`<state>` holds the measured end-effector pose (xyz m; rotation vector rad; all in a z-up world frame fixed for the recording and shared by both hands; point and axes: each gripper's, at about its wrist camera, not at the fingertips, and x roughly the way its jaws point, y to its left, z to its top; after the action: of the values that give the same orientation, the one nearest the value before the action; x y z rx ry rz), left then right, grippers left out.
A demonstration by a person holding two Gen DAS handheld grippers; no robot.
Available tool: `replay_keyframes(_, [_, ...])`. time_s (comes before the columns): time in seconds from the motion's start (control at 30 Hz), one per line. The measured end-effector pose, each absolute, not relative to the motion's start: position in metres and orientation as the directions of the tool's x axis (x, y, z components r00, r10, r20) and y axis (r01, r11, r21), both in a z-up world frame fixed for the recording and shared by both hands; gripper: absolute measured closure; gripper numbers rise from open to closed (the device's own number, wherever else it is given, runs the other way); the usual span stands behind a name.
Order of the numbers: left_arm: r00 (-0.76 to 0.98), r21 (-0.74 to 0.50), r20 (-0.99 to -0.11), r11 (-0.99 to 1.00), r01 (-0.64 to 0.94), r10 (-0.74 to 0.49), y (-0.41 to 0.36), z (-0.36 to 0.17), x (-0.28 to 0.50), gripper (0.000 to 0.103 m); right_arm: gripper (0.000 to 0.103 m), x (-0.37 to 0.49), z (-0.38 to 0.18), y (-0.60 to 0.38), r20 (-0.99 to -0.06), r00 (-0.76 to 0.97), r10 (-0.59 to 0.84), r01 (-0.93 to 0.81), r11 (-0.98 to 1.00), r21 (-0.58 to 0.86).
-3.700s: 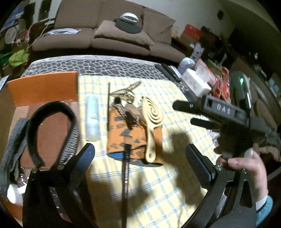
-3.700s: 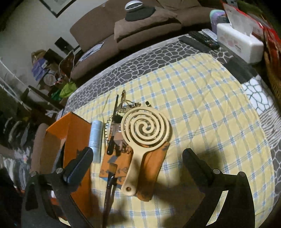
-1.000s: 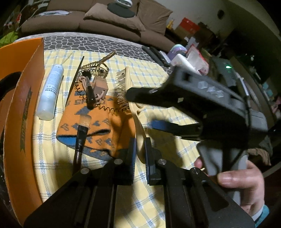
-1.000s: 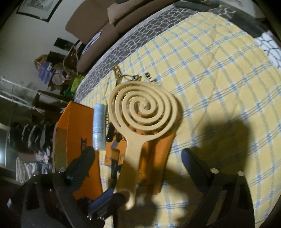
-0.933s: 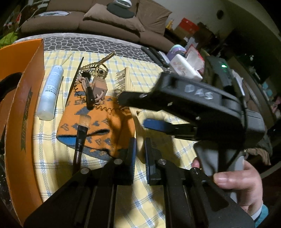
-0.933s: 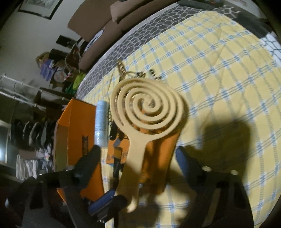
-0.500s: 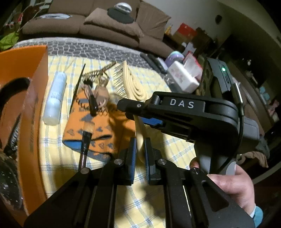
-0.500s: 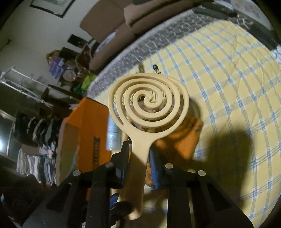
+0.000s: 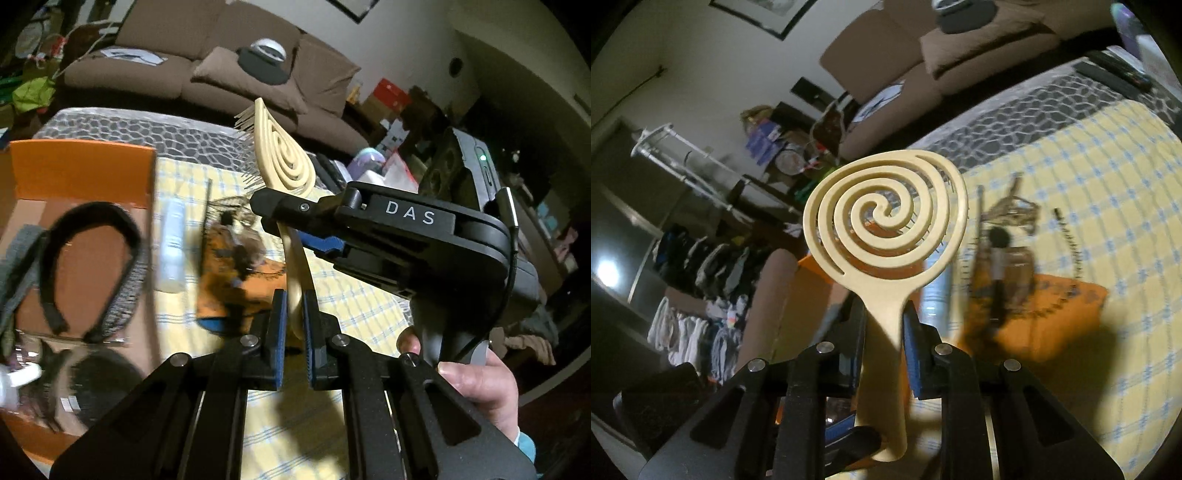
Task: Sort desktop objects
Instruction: 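Carry the hairbrush into the orange box and open the right gripper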
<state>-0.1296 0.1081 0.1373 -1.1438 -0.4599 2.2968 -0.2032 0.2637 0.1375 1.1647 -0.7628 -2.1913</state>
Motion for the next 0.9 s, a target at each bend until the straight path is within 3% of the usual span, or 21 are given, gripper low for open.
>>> replay_keyframes(0.37, [-0.476, -0.552, -0.668, -0.81, -0.2, 0.573, 0.029, 0.127, -0.136, 0.094, 0.083, -0.21, 0.125, 0.174, -0.598, -0.39, -0.7, 0.266, -0.708, 0.654])
replay_keyframes(0.9, [-0.355, -0.68, -0.666, -0.73, -0.075, 0.656, -0.033, 0.076, -0.149, 0.093, 0.082, -0.21, 0.09, 0.096, -0.747, -0.298, -0.595, 0.323, -0.799, 0.508])
